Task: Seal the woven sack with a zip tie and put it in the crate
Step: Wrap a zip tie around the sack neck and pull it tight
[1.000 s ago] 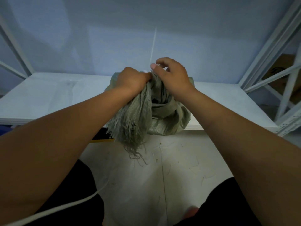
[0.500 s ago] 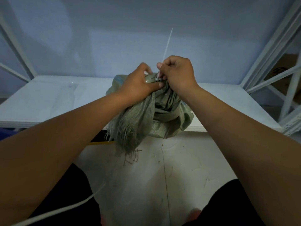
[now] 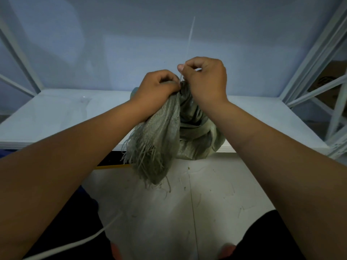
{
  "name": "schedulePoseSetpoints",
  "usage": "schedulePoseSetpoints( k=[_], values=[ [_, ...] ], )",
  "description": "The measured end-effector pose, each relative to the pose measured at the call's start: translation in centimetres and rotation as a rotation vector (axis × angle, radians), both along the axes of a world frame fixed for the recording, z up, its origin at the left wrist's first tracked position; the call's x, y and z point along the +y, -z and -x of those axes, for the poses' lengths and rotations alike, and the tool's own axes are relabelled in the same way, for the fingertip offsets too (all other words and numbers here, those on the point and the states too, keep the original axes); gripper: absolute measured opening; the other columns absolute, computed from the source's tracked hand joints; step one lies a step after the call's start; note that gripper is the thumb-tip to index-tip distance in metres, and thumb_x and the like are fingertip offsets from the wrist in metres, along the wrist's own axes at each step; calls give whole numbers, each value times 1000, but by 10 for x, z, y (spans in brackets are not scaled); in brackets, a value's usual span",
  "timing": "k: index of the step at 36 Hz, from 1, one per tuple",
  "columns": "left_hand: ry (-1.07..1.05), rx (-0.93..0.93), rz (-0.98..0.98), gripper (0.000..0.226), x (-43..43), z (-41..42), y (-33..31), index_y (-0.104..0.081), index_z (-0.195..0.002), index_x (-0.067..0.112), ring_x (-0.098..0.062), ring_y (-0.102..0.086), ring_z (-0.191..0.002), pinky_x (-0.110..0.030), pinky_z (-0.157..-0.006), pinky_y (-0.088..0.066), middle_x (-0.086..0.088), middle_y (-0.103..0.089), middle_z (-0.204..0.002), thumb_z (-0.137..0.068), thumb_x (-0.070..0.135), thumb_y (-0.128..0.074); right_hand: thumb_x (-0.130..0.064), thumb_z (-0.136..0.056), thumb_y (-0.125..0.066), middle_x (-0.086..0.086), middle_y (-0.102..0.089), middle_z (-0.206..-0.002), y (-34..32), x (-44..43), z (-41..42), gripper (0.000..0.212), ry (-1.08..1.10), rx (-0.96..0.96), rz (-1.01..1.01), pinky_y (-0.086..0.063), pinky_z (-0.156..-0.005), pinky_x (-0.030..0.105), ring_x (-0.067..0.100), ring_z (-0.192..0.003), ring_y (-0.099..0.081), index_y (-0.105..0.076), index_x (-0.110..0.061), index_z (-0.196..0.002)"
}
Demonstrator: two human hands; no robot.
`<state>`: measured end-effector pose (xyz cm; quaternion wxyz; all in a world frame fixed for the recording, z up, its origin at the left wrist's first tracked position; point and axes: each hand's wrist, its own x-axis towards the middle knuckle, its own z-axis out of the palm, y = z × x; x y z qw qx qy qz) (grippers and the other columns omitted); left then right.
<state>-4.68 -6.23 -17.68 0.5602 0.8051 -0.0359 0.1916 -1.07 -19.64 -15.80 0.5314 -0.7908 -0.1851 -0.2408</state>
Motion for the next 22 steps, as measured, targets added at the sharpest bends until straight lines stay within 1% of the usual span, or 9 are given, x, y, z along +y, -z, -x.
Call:
schedulePoseSetpoints(
  k=[5, 8, 11, 13, 15, 16, 19, 20, 22],
  values=[
    [-49, 108, 127, 11, 5, -6, -4, -75, -87, 9, -18, -69, -83, -36, -81, -56, -11, -74, -89, -82, 7, -66, -25, -85, -72, -3, -72, -65, 5, 11, 6, 20, -30, -98, 84, -55, -66, 39, 16, -65, -68, -77, -14, -69],
    [-65, 186, 233, 20, 5, -11, -4, -75, -81, 12, -16, -68, -76, -28, -71, -55, -5, -73, -80, -78, -3, -62, -26, -84, -72, 5, -68, -60, 9, 16, 0, 26, 4, -85, 83, -53, -62, 42, 24, -62, -65, -73, -9, -63],
    [-130, 122, 136, 19, -2, -12, -2, -77, -77, 13, -15, -69, -78, -29, -76, -57, -3, -74, -80, -76, -1, -63, -25, -85, -73, 4, -69, -61, 10, 16, -6, 29, 0, -16, 18, -54, -64, 38, 21, -63, -67, -72, -8, -61],
    [-133, 58, 6, 14, -10, -10, 1, -78, -76, 12, -16, -69, -82, -31, -82, -56, -4, -75, -81, -74, 5, -66, -22, -87, -74, -1, -71, -62, 10, 13, -14, 29, 9, 109, -38, -56, -68, 34, 15, -64, -68, -72, -11, -60],
    [-152, 53, -71, 11, -15, -8, 7, -78, -76, 9, -20, -70, -86, -33, -83, -56, -8, -75, -82, -78, 12, -67, -21, -85, -77, -2, -70, -60, 16, 11, -20, 33, 15, 243, -88, -59, -74, 36, 16, -65, -68, -69, -17, -53],
    [-163, 64, -81, 14, -15, -9, 11, -77, -78, 6, -22, -70, -87, -32, -82, -56, -10, -75, -84, -82, 16, -68, -20, -85, -77, -1, -71, -59, 20, 11, -21, 36, 13, 292, -106, -60, -76, 39, 19, -66, -70, -67, -18, -50],
    [-206, 91, -72, 15, -14, -9, 17, -77, -85, 3, -17, -67, -83, -13, -69, -48, -10, -75, -88, -87, 15, -67, -17, -83, -75, 3, -73, -60, 24, 17, -12, 35, 6, 326, -155, -61, -74, 44, 24, -66, -73, -67, -16, -49],
    [-207, 79, -43, 12, -15, -11, 14, -77, -83, 3, -16, -66, -83, -13, -70, -48, -10, -75, -88, -83, 11, -68, -15, -82, -75, 3, -72, -58, 19, 19, -11, 35, 12, 321, -199, -62, -72, 46, 25, -63, -73, -67, -16, -47],
    [-186, 38, 29, 11, -17, -15, 4, -78, -76, 8, -18, -70, -86, -25, -82, -55, -10, -76, -84, -72, 11, -69, -9, -78, -73, 6, -71, -56, 4, 15, -16, 36, 19, 322, -304, -62, -69, 49, 29, -59, -72, -67, -16, -43]
  ],
)
